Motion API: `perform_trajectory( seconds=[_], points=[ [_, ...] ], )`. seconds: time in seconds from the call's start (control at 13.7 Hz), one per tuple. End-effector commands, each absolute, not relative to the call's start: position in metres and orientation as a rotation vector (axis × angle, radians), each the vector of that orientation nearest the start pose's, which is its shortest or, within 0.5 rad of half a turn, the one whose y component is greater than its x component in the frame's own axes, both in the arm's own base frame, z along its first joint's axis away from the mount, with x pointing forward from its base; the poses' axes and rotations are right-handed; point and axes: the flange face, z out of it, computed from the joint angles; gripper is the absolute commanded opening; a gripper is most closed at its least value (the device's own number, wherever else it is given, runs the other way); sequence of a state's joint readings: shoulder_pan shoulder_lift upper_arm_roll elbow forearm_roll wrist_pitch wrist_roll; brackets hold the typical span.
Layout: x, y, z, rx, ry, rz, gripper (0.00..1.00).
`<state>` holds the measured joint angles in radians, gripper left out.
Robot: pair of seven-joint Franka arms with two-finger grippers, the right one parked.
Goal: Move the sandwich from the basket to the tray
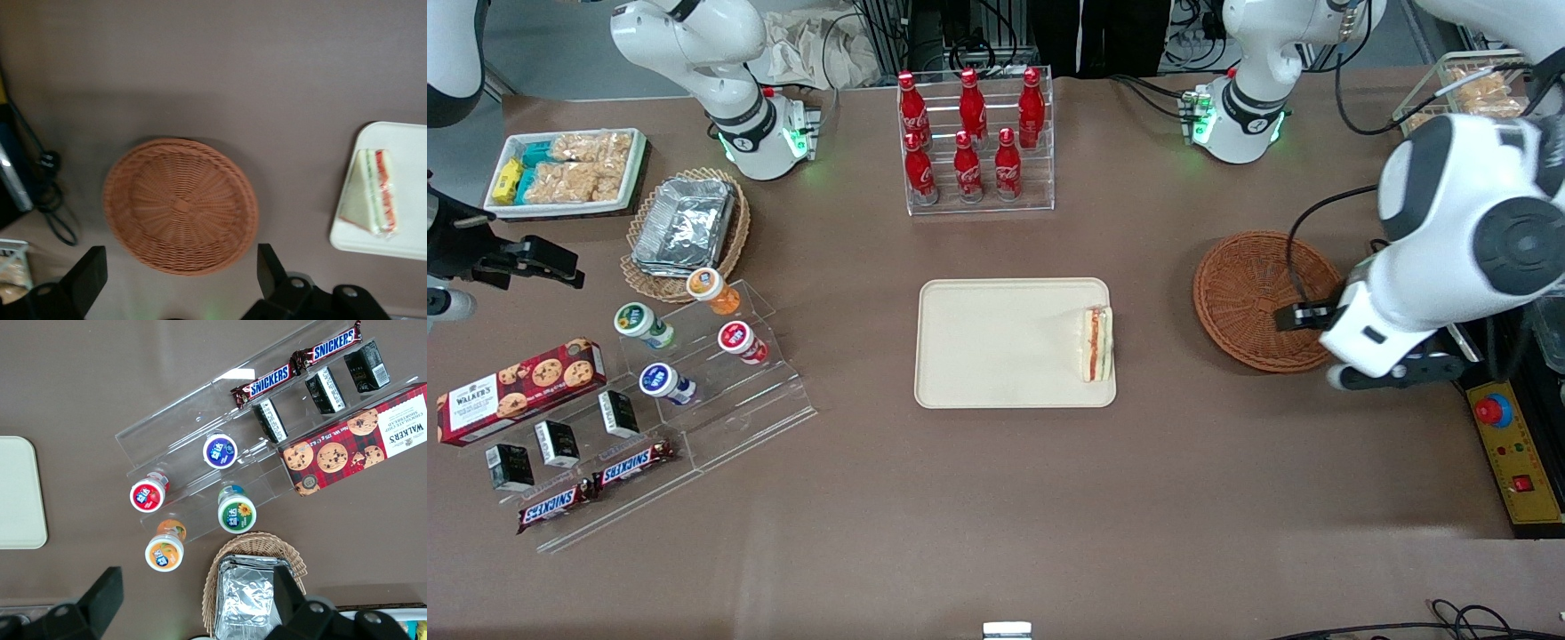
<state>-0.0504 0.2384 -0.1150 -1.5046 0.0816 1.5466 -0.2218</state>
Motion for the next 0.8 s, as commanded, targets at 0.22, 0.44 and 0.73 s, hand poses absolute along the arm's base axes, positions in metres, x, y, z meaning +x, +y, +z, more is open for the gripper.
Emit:
perform_trajectory(
  seconds=[0.22, 0.44, 0.73],
  points=[
    [0.586, -0.010, 0.564, -3.045, 0.105, 0.189, 1.00],
    [0.582, 0.018, 0.585, -3.065, 0.050, 0.117, 1.00],
    [0.582, 0.031, 0.600, -3.090, 0.006, 0.061, 1.00]
  ],
)
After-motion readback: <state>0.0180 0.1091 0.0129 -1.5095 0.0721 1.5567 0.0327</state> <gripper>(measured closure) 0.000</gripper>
